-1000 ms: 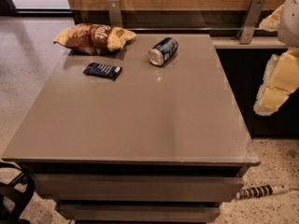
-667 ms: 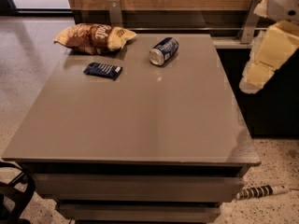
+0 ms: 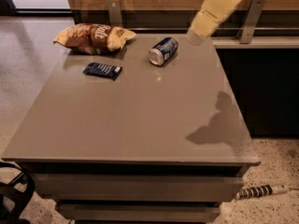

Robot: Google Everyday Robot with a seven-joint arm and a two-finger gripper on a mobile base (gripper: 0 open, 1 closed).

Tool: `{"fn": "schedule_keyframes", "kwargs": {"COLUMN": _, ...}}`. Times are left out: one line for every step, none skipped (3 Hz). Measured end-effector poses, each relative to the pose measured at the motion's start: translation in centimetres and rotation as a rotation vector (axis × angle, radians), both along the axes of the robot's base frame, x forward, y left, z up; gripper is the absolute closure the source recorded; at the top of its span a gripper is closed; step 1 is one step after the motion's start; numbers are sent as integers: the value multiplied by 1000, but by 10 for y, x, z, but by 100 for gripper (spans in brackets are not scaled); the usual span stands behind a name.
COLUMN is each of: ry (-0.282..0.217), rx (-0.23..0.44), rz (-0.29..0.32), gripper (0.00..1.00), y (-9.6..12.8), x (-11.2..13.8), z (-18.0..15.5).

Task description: Place pepsi can upright

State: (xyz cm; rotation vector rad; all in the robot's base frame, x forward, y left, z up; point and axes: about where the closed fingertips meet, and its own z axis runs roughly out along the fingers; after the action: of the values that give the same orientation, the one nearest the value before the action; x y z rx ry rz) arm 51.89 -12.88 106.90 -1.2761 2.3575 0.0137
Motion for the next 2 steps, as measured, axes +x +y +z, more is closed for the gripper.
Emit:
{"fn": "schedule_keyframes", "kwargs": {"ry": 20, "rx": 31, "rz": -157, "gripper": 0, "y": 11, "x": 30, "z": -17}}
{"fn": "schedule_keyframes", "kwargs": {"ry": 59, "rx": 88, "rz": -397, "gripper": 0, "y": 1, "x": 47, "z": -38}}
